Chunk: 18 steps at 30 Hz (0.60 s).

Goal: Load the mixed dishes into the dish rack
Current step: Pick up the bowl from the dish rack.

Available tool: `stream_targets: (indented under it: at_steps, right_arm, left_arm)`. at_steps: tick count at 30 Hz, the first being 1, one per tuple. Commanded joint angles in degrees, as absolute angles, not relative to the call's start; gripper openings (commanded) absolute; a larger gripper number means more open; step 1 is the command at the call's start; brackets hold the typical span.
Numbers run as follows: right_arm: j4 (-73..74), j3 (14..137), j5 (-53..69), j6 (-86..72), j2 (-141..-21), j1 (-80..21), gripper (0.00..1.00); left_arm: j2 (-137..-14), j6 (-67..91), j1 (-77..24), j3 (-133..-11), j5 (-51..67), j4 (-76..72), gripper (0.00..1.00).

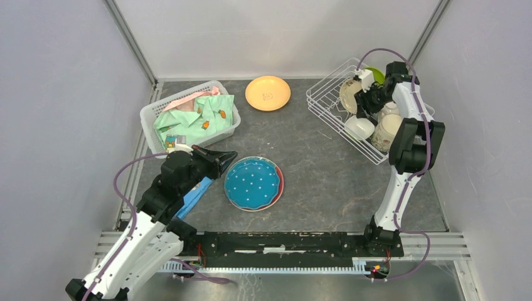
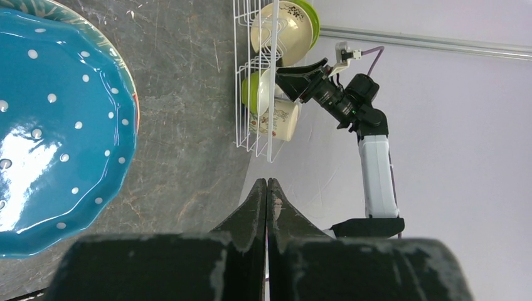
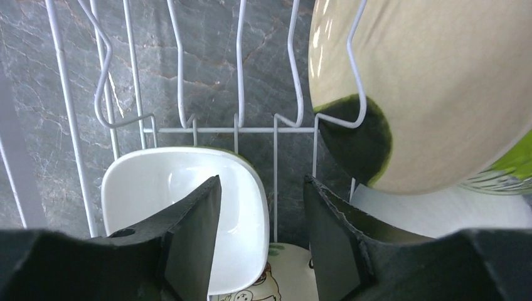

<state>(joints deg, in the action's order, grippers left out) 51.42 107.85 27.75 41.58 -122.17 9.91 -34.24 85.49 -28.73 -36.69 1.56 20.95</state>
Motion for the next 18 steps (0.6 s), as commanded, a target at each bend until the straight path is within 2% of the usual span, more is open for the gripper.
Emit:
stream_targets:
  at_steps: [1, 5, 9, 10, 13, 18]
  right_arm:
    - [54.4, 106.0, 25.8, 42.5, -119.3, 10.2, 0.58]
    - [52.7, 103.5, 23.7, 43.0, -119.4, 10.3, 0.59]
    - [54.0, 106.3, 23.2, 42.9, -122.7, 10.3, 0.57]
    - [54.2, 106.9, 23.3, 42.9, -123.2, 10.3, 0.53]
    - [53.6, 107.1, 24.9, 43.1, -122.9, 10.3, 0.31]
    - [43.0, 98.8, 25.7, 41.5, -114.9, 10.2, 0.06]
  left_arm:
    - [-34.3, 86.7, -28.8, -37.5, 2.1, 19.4, 0.02]
    - [-34.7, 86.7, -28.9, -37.5, 2.3, 19.1, 0.02]
    - [-34.7, 86.7, -28.8, -37.4, 2.1, 19.5, 0.02]
    - [-34.8, 86.7, -28.8, -37.4, 1.9, 19.5, 0.02]
    - [-35.0, 86.7, -28.9, -37.6, 1.5, 19.5, 0.02]
    - [-35.0, 86.7, -28.9, -37.6, 1.2, 19.5, 0.02]
